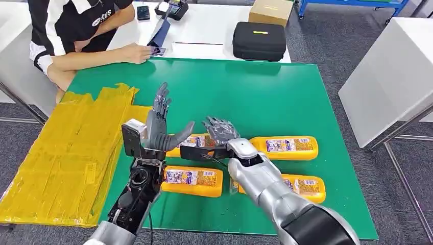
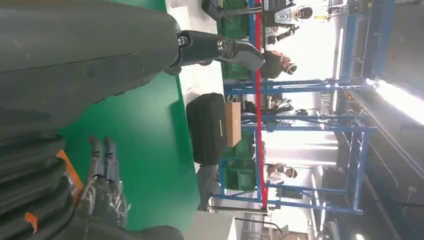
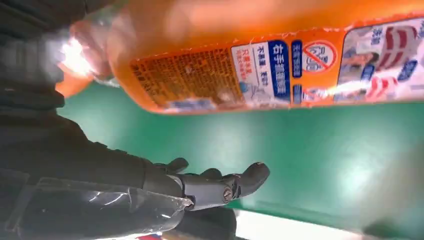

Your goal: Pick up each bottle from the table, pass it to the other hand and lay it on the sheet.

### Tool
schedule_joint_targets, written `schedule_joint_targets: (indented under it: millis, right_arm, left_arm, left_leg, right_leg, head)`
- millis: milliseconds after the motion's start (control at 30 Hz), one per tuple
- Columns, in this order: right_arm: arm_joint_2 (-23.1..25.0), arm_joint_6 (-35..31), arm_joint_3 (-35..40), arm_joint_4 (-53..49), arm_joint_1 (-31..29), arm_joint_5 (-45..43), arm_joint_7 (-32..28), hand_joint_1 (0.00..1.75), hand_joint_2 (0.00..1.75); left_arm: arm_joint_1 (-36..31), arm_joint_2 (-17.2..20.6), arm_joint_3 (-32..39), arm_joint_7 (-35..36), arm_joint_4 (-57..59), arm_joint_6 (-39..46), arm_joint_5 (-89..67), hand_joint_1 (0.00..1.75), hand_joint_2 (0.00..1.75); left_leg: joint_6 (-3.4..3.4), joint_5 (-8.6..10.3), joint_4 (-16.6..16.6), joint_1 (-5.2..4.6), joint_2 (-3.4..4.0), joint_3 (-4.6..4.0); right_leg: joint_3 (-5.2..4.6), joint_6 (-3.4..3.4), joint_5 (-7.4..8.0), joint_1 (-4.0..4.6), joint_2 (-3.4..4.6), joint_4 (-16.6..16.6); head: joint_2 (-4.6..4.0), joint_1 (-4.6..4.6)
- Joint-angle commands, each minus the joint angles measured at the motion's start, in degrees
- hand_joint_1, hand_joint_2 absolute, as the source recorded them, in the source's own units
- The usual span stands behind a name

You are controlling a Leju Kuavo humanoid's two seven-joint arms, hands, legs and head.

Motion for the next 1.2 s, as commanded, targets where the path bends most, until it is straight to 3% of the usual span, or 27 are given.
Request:
schedule_joint_targets:
  millis: [33,133,267,400,667,700,733,767,833,867,933,1033,1200]
  right_arm:
    - [0.1,0.4,0.8,3.8,-1.5,-0.2,-0.1,0.0,1.75]
    - [0.3,1.3,0.4,4.0,-0.7,-0.3,0.1,0.0,1.75]
    - [0.6,1.4,0.4,4.3,1.0,-0.2,0.3,0.0,1.75]
    - [0.5,1.3,-0.1,4.3,2.4,-0.2,0.7,0.0,1.75]
    - [0.1,1.2,-0.8,4.4,3.2,0.3,1.0,0.02,1.75]
    - [0.1,1.2,-0.8,4.4,3.2,0.3,1.0,0.19,1.75]
    - [-0.1,1.2,-0.8,4.4,3.3,0.3,0.9,0.73,1.75]
    - [-0.1,1.1,-0.9,4.4,3.4,0.3,1.0,1.17,1.75]
    - [-0.1,1.1,-0.9,4.4,3.4,0.3,1.0,1.17,1.75]
    - [0.0,1.0,-1.0,4.3,3.4,0.3,1.2,1.45,1.75]
    - [0.0,0.0,-1.2,4.1,3.4,0.4,1.7,1.66,1.75]
    - [0.0,-2.8,-2.1,4.0,3.2,0.3,2.2,1.75,1.75]
    - [0.0,-6.7,-3.0,3.4,3.0,0.1,2.8,1.75,1.75]
  left_arm:
    - [-2.9,1.0,0.8,0.2,4.2,-0.3,0.2,0.0,1.75]
    - [-3.8,1.7,2.5,0.2,4.1,2.8,0.4,0.0,1.75]
    - [-7.0,4.4,6.6,0.2,6.0,21.3,-6.1,0.0,1.75]
    - [-7.2,7.0,10.2,0.2,4.9,30.5,-9.2,0.0,1.75]
    - [-6.0,7.9,14.3,0.2,0.4,29.1,-7.7,0.0,1.75]
    - [-6.0,8.0,14.3,0.2,0.4,29.1,-7.7,0.0,1.75]
    - [-5.9,8.1,14.3,0.2,0.6,28.8,-7.7,0.0,1.75]
    - [-6.0,8.0,14.2,0.2,0.7,28.6,-7.7,0.0,1.75]
    - [-6.0,8.0,14.2,0.2,0.7,28.6,-7.7,0.0,1.75]
    - [-6.0,7.6,14.1,0.2,1.0,28.3,-7.8,0.0,1.75]
    - [-6.0,7.4,13.9,0.2,1.4,27.1,-7.8,0.0,1.75]
    - [-5.5,6.8,14.1,0.2,1.6,24.4,-8.3,0.0,1.75]
    - [-5.0,6.7,13.6,0.2,1.8,20.3,-7.4,0.0,1.75]
  left_leg:
    - [0.03,-0.25,0.1,0.03,-0.06,0.42]
    - [0.03,-0.27,0.1,0.03,-0.06,0.47]
    - [0.0,-0.18,0.0,0.05,0.0,0.37]
    - [-0.02,-0.21,0.0,0.05,0.12,0.46]
    - [-0.01,-0.09,0.0,0.07,0.01,0.19]
    - [-0.01,-0.17,0.0,0.07,-0.01,0.36]
    - [-0.01,-0.1,0.0,0.07,-0.02,0.25]
    - [-0.01,-0.18,0.0,0.07,0.0,0.38]
    - [-0.02,-0.08,0.0,0.07,-0.03,0.22]
    - [-0.02,-0.15,0.0,0.08,-0.04,0.35]
    - [-0.01,-0.07,0.0,0.05,-0.05,0.23]
    - [0.01,-0.15,0.0,0.06,-0.08,0.35]
    - [0.01,-0.17,0.0,0.04,-0.06,0.36]
  right_leg:
    - [0.4,-0.4,-0.23,0.06,0.03,0.1]
    - [0.43,-0.44,-0.25,0.07,0.04,0.1]
    - [0.33,-0.37,-0.15,0.08,0.09,0.0]
    - [0.36,-0.41,-0.14,0.09,0.23,0.0]
    - [0.18,-0.23,-0.08,0.06,0.08,0.0]
    - [0.33,-0.34,-0.17,0.08,0.09,0.0]
    - [0.24,-0.28,-0.11,0.07,0.05,0.0]
    - [0.35,-0.39,-0.18,0.08,0.09,0.0]
    - [0.2,-0.27,-0.09,0.07,0.04,0.0]
    - [0.32,-0.38,-0.16,0.09,0.06,0.0]
    - [0.21,-0.26,-0.1,0.05,0.01,0.0]
    - [0.34,-0.34,-0.16,0.08,0.01,0.0]
    - [0.34,-0.36,-0.18,0.05,0.03,0.0]
  head:
    - [0.0,0.0]
    - [0.0,0.0]
    - [0.0,0.02]
    - [0.0,0.0]
    - [0.0,0.02]
    - [0.0,0.02]
    - [0.0,0.02]
    - [0.0,0.02]
    - [0.0,0.02]
    - [0.0,0.02]
    - [0.0,0.02]
    - [0.0,0.02]
    - [0.0,0.02]
